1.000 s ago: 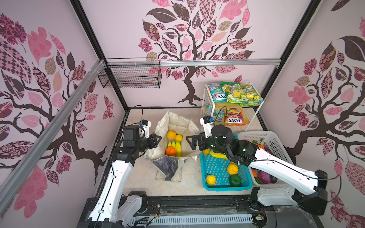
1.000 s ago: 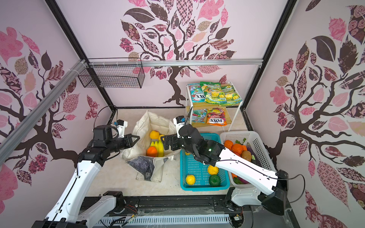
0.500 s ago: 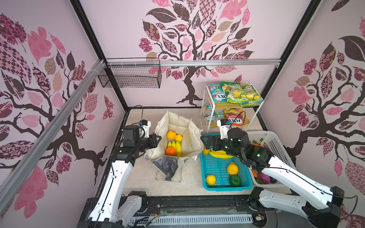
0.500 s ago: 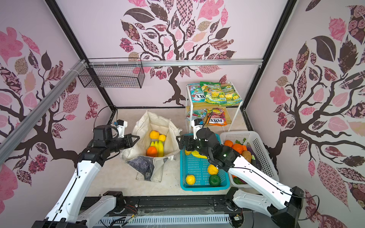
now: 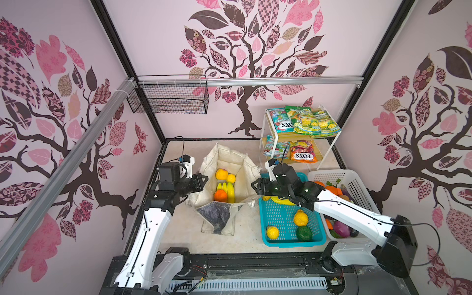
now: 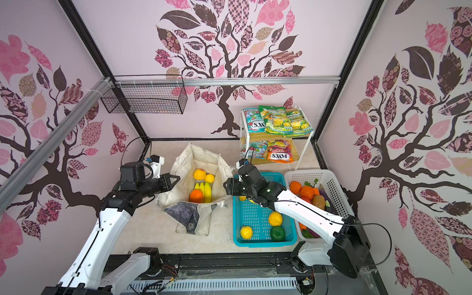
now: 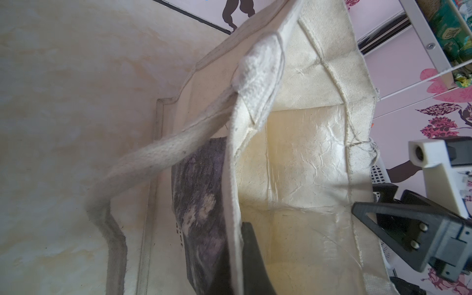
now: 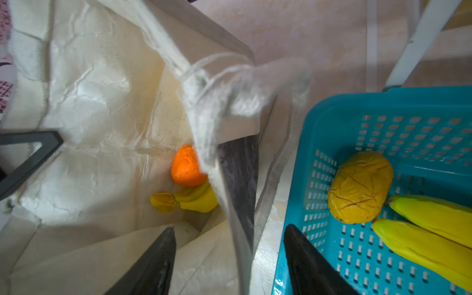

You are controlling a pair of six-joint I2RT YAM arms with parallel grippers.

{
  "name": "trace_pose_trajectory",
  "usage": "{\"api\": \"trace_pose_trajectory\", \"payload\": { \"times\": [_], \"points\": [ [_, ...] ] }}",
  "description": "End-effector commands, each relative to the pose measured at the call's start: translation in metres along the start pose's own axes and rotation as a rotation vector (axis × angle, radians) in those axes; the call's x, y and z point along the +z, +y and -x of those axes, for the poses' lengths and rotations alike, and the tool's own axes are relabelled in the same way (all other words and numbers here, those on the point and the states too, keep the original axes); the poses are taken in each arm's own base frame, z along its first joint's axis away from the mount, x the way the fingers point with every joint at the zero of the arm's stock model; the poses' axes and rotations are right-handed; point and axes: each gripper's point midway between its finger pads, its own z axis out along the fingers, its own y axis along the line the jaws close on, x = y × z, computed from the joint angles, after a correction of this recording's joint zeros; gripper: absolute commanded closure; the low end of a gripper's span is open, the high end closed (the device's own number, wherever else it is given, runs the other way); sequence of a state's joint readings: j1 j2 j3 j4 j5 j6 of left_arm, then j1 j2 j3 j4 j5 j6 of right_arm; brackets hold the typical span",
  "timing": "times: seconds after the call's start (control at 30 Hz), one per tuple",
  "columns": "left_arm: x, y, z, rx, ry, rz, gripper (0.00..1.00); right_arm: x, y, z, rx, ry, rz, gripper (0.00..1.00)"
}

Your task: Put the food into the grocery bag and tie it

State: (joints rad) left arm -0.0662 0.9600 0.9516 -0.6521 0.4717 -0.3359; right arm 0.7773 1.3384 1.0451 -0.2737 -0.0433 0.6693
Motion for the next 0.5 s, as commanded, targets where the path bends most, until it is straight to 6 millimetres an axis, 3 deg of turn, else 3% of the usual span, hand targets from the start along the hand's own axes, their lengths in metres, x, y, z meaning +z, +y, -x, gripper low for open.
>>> {"api": "trace_pose_trajectory", "payload": {
  "times": [0.0, 0.1, 0.27, 0.47],
  "points": [
    [-0.002, 0.0, 0.0, 0.025, -0.025, 0.003, 1.0, 0.008, 0.001, 0.01, 0.021, -0.003, -0.038, 0.39],
    [-0.003, 0.001, 0.001, 0.025, -0.029, 0.006, 1.0, 0.012, 0.011, 0.01, 0.032, 0.002, 0.021, 0.54],
    [-0.005, 0.01, 0.007, 0.019, -0.055, 0.065, 1.0, 0.008, 0.024, 0.02, -0.007, 0.008, 0.018, 1.0],
    [-0.035, 0.008, 0.041, -0.023, -0.15, 0.175, 1.0, -0.021, 0.026, 0.045, -0.109, -0.023, -0.088, 1.0]
  ]
}}
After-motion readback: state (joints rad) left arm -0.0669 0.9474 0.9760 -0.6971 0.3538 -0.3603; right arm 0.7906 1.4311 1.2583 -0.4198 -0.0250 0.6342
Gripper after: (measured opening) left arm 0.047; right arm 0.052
